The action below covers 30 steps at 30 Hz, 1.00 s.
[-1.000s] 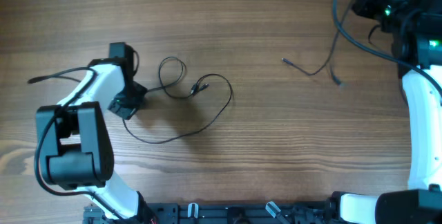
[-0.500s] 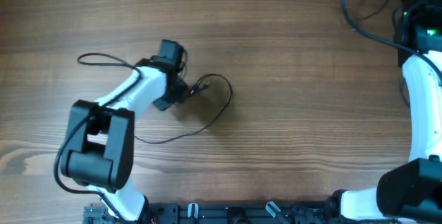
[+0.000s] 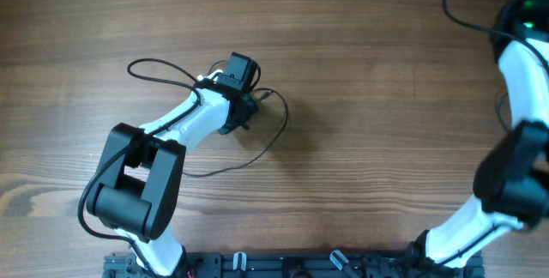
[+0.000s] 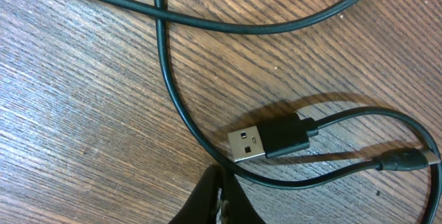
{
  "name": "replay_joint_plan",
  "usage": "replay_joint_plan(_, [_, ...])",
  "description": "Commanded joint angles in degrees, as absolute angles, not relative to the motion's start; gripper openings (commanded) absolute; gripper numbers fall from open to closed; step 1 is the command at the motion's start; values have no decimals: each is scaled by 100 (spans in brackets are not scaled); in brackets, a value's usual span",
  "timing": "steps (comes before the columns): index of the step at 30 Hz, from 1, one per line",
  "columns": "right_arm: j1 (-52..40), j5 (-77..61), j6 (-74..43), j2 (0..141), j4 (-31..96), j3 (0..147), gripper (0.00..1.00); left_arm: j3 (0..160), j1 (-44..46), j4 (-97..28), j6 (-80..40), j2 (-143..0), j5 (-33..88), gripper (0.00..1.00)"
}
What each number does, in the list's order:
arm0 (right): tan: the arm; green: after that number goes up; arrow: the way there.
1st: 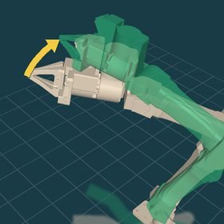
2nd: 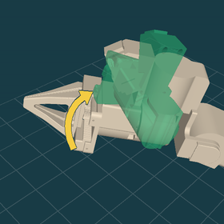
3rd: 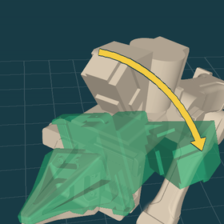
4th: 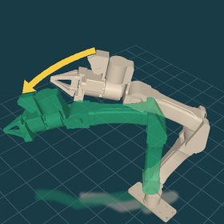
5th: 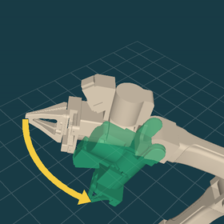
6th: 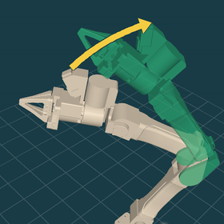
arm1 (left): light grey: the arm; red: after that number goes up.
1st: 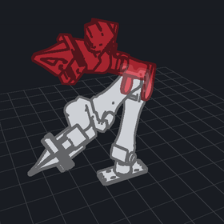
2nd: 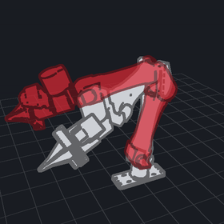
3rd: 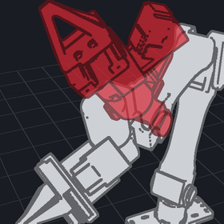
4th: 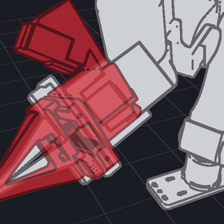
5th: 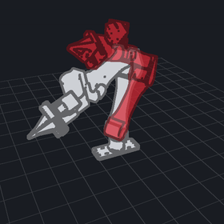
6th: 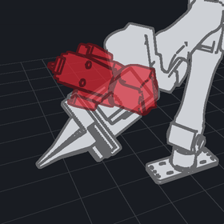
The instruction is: Untangle cables
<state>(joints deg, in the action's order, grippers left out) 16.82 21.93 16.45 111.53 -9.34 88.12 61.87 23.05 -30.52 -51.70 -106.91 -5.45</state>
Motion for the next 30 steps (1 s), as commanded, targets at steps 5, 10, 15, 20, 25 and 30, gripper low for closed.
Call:
replay_joint_plan(5, [1308,537,993,12261,-290,8829,4,6020,2349,-3081,-5120,-10899,-390,5])
replay_joint_plan(10, [1052,255,982,12335,-73,8829,24,6020,2349,-3083,-5120,-10899,-388,5])
replay_joint_plan(15, [930,569,856,12232,307,8829,74,6020,2349,-3081,-5120,-10899,-388,4])
replay_joint_plan(20, [895,377,-224,11721,1549,8829,100,6020,2353,-2884,-5118,-10899,-287,4])
replay_joint_plan(25, [886,-1280,-1240,11076,2749,8829,100,6023,2353,-2239,-5063,-10899,596,4])
replay_joint_plan(30, [862,-2630,-1264,10663,3514,8829,100,6023,2373,-1249,-4687,-10897,1656,4])
